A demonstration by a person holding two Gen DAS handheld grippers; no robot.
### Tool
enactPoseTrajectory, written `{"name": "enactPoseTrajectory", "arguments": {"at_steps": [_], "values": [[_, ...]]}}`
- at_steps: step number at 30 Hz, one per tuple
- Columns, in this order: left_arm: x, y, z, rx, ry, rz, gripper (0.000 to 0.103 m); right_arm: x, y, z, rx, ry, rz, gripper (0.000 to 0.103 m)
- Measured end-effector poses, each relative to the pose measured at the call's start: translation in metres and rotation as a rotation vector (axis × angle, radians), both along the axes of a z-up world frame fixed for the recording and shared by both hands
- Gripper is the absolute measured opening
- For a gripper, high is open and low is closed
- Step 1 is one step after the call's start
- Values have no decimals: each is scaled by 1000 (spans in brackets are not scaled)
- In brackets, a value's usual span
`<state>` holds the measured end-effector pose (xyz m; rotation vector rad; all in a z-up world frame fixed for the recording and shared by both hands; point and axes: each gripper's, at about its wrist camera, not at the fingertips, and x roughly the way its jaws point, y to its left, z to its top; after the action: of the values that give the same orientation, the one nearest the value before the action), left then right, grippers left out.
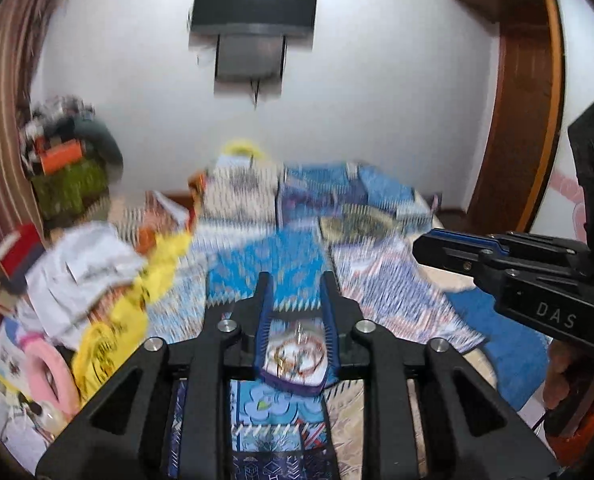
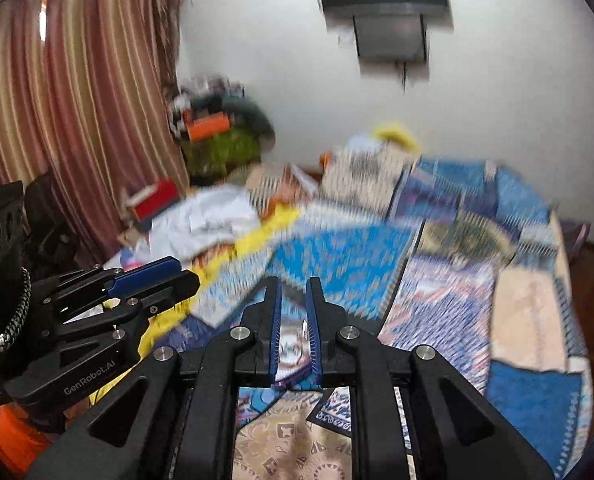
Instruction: Organize jewelry
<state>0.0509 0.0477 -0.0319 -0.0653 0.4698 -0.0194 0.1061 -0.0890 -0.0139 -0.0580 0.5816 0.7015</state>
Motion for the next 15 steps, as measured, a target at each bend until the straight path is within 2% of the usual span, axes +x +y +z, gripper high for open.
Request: {"name": "enactPoseTrajectory", "arguments": {"at_steps": [2,4,5,7,8,10,12,15], "values": [[-20,-6,21,20,-81,14,35,-14,-8,15,35,-56,-14,23],[-38,-11,37,39,-154,30,44,-33,-18,32,76,-129,-40,42],[-48,-13,45,45,-189,37,48,-42,-23,39,95,-166,-56,46],[-66,-16,57,47,-245,53,63,-59,-32,53,130,-237,-88,58],[-74,-16,62,44,-269,60,66,-66,-34,57,144,-263,-102,61],[-85,-16,70,39,-301,73,78,-78,-40,65,166,-305,-130,74],[-95,-16,75,35,-325,88,91,-87,-44,69,185,-335,-151,80],[-107,-15,78,38,-350,117,98,-95,-44,71,187,-369,-185,89]]}}
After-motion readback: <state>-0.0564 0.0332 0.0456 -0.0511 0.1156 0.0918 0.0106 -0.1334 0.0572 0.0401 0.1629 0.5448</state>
